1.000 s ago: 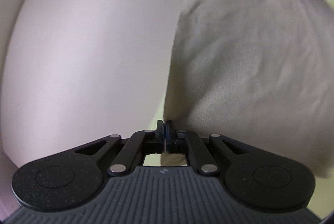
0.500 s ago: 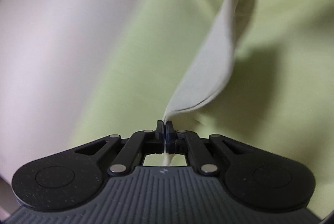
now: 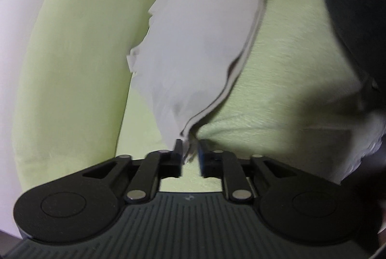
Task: Fold clothes
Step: 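Lower the top onto the sofa and open both grippers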
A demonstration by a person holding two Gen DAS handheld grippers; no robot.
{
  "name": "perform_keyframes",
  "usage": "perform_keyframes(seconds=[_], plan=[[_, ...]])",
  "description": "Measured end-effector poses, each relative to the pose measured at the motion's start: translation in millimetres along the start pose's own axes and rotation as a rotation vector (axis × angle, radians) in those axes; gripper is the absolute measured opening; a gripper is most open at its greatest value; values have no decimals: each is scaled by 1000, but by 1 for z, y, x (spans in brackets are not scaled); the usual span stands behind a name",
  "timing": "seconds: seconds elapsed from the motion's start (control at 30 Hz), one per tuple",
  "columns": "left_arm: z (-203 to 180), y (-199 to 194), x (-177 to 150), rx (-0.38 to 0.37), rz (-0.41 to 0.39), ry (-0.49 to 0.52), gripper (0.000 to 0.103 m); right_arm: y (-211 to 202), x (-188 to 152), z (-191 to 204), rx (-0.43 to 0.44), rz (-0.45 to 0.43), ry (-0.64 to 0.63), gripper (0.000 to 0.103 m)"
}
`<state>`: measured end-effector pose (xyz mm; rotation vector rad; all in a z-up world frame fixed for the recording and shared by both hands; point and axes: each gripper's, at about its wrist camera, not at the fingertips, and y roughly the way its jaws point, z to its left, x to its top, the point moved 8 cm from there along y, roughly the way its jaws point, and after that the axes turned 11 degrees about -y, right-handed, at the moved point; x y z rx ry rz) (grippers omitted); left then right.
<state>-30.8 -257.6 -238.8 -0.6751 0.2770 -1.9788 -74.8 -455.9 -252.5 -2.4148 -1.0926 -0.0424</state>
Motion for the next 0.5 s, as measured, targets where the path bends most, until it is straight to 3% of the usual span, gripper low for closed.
perform_keyframes(seconds=[0.07,0.2,0.23,0.27,0.3,0.4,0.5], plan=[[-13,17,-23,43,-22,60,27,9,3,-2,-25,2,-48,42],[-18,52,-10,93,-25,121,29,10,-15,12,-56,-9,-127,33],[-17,55,-12,100,-24,133,27,4,-17,16,-52,-4,-137,21],[-16,64,-11,104,-20,146,22,2,-19,17,-43,2,-142,0],[-14,74,-10,107,-17,160,4,2,-20,16,-28,10,-127,0],[-3,70,-10,145,-46,215,2,-10,-23,-7,-40,3,-29,0],[-2,61,-18,96,-25,157,2,-16,-29,-25,-53,6,19,0]])
